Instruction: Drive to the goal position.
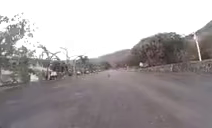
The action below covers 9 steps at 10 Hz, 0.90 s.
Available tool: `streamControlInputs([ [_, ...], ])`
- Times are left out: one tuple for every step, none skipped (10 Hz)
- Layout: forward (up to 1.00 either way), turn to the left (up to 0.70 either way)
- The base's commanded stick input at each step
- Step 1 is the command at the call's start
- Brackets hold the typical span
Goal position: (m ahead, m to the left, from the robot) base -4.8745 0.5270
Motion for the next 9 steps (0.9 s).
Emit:
streamControlInputs([
  [0.70, 0.00],
  [0.70, 0.00],
  [0.70, 0.00],
  [0.70, 0.00],
  [0.70, 0.00],
  [0.70, 0.00],
  [0.70, 0.00],
  [0.70, 0.00],
  [0.70, 0.00],
])
